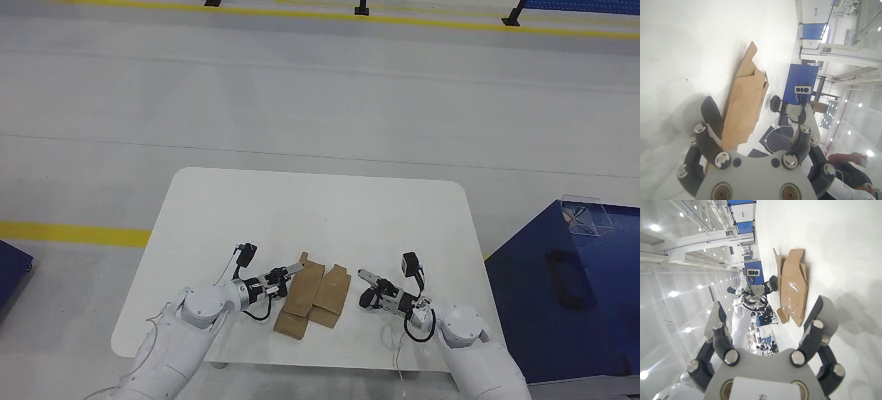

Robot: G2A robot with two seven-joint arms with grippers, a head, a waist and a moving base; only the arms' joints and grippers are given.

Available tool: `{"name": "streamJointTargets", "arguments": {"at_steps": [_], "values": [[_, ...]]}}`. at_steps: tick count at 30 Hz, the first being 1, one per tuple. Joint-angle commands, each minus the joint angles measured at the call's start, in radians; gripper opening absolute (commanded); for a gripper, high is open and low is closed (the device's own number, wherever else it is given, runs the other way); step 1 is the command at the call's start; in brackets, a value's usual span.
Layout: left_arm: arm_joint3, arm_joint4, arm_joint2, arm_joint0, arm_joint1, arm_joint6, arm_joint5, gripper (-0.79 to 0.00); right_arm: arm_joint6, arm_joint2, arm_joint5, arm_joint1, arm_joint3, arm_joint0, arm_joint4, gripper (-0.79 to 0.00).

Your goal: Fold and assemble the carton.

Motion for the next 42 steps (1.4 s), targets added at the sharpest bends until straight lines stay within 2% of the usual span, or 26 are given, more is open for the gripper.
{"name": "streamJointTargets", "arguments": {"at_steps": [1, 11, 17, 24, 26, 27, 38, 42], "values": [[0.006, -0.006, 0.003, -0.004, -0.002, -0.006, 0.002, 0.0, 0.01, -0.02, 0.004, -0.003, 0.003, 0.004, -0.006, 0.0], [0.032, -0.033, 0.02, -0.022, -0.011, -0.048, 0.01, 0.0, -0.105, -0.115, -0.062, -0.021, 0.05, 0.039, -0.148, 0.0], [0.043, -0.038, 0.025, -0.028, -0.014, -0.047, 0.002, 0.0, -0.123, -0.163, -0.093, -0.042, 0.09, 0.072, -0.117, 0.0], [0.044, -0.048, 0.018, -0.025, -0.014, -0.048, -0.01, 0.0, -0.149, -0.156, -0.125, -0.049, 0.124, 0.092, -0.067, 0.0], [0.043, -0.05, 0.015, -0.022, -0.013, -0.049, -0.014, 0.0, -0.159, -0.156, -0.118, -0.05, 0.134, 0.096, -0.062, -0.625], [0.042, -0.052, 0.013, -0.021, -0.012, -0.05, -0.015, 0.0, -0.16, -0.156, -0.115, -0.052, 0.138, 0.099, -0.056, -0.785], [0.031, -0.052, -0.002, -0.003, -0.006, -0.055, -0.027, 0.0, -0.202, -0.188, -0.116, -0.067, 0.191, 0.127, -0.078, -0.785], [0.023, -0.064, -0.033, 0.011, 0.002, -0.032, -0.042, 0.0, -0.211, -0.19, -0.128, -0.07, 0.198, 0.13, -0.077, -0.785]]}}
